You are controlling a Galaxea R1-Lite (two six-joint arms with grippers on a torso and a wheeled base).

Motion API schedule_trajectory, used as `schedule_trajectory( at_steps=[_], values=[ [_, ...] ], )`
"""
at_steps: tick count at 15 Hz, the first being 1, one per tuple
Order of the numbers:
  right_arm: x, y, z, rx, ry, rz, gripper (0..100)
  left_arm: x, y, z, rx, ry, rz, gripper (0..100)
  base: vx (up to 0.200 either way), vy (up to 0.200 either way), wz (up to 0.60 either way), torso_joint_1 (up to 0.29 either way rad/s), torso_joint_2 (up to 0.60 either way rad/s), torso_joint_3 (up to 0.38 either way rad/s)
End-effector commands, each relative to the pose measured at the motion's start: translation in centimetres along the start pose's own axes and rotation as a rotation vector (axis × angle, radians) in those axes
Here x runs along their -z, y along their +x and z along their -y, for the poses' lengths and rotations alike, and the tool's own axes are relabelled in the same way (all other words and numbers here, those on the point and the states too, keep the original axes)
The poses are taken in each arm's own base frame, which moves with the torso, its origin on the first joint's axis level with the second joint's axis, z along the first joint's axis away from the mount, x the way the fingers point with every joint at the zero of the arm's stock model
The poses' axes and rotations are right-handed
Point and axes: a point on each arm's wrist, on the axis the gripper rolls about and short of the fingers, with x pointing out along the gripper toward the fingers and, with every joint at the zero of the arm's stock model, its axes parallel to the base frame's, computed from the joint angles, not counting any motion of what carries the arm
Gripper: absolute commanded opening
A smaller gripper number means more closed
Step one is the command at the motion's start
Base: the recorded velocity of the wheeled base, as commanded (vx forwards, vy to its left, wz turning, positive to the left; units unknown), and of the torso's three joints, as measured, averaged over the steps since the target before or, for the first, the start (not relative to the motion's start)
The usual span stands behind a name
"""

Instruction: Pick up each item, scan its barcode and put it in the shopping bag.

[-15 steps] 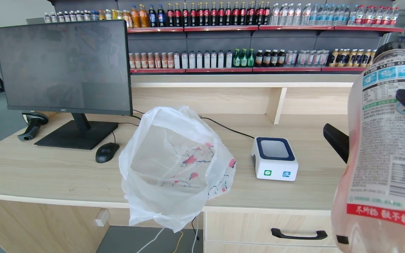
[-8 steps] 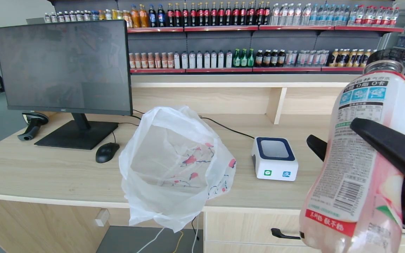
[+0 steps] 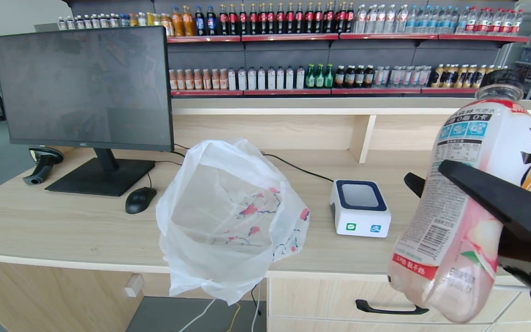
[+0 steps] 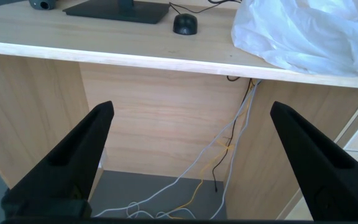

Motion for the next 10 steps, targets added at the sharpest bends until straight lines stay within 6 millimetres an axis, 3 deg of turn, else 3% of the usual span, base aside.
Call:
schedule_trajectory(
  at_steps=[1,4,8,9,10],
  values=[
    [0.1,-0.8,-0.2,-0.020,-0.060,-0.027,0,0.0,0.0,0.0,0.000,0.000,0.001,100,0.000,0.000,0.00,0.000,0.00,0.000],
    [0.6,-0.9,0.9,-0.011,-0.263,-0.094,0,0.0,0.0,0.0,0.000,0.000,0.001,100,0.000,0.000,0.00,0.000,0.00,0.000],
    [0.2,0.0,1.9,0.019,-0.335,-0.084,0,0.0,0.0,0.0,0.000,0.000,0.001,100,0.000,0.000,0.00,0.000,0.00,0.000],
    [0.2,0.3,2.5,0.036,-0.361,-0.085,0,0.0,0.0,0.0,-0.002,0.000,0.001,100,0.000,0.000,0.00,0.000,0.00,0.000],
    [-0.2,0.6,4.5,0.111,-0.475,-0.091,0,0.0,0.0,0.0,0.001,0.000,0.001,100,0.000,0.000,0.00,0.000,0.00,0.000]
  ],
)
